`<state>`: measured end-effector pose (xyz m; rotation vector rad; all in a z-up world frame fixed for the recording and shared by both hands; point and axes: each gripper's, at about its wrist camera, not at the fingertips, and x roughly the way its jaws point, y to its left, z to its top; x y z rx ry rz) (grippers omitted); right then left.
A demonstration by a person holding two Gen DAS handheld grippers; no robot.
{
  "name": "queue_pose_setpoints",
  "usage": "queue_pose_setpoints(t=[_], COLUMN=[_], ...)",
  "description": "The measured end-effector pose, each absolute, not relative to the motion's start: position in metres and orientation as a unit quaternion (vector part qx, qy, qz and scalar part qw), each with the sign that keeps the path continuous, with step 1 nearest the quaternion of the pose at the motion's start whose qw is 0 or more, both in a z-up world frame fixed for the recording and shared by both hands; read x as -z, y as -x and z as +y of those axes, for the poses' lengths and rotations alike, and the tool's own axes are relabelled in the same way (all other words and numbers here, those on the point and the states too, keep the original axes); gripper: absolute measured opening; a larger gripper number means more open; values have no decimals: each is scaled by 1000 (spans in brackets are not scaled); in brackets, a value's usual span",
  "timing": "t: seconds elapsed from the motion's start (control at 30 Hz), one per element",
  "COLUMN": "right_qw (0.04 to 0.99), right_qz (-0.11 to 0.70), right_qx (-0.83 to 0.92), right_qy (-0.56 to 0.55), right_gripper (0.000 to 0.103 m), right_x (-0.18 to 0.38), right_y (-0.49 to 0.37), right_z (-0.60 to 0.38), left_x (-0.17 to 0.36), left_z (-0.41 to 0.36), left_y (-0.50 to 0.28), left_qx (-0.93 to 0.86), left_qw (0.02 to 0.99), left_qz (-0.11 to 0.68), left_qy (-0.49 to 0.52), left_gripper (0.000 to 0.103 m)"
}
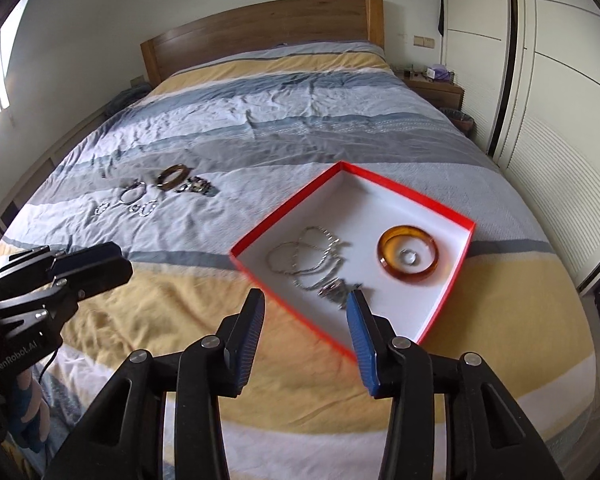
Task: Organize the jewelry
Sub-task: 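Withdraw both tools from the box back toward the remaining jewelry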
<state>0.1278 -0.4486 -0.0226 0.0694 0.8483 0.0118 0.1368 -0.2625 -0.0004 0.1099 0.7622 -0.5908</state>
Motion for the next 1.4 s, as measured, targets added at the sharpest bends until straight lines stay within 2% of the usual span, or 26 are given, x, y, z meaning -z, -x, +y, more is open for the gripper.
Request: queue_pose_setpoints(t=[0.1, 0.23, 0.6, 0.77, 1.4], right_qw=[910, 909, 915, 916, 924], right_qz=[412, 413, 398, 398, 381], right_qx=[-4, -1, 11, 12, -9], right_qy=[-38, -46, -61, -56, -31], right_gripper=[43, 44, 45, 45, 49], right_x=[19, 14, -14, -18, -45], right_y=[-113, -93, -45, -30, 2], right_z=[-436, -420, -373, -346, -272], left_x=[-8, -19, -43, -51, -70], left_z=[-248, -226, -161, -125, -40], left_y=[-121, -101, -59, -43, -10], left_qx=[278, 269, 250, 231, 181], left_qw=[888, 896, 907, 915, 935], left_qz=[361, 350, 336, 330, 305], left_qy=[-55, -53, -43, -28, 3], left_gripper=[20, 33, 39, 48, 54])
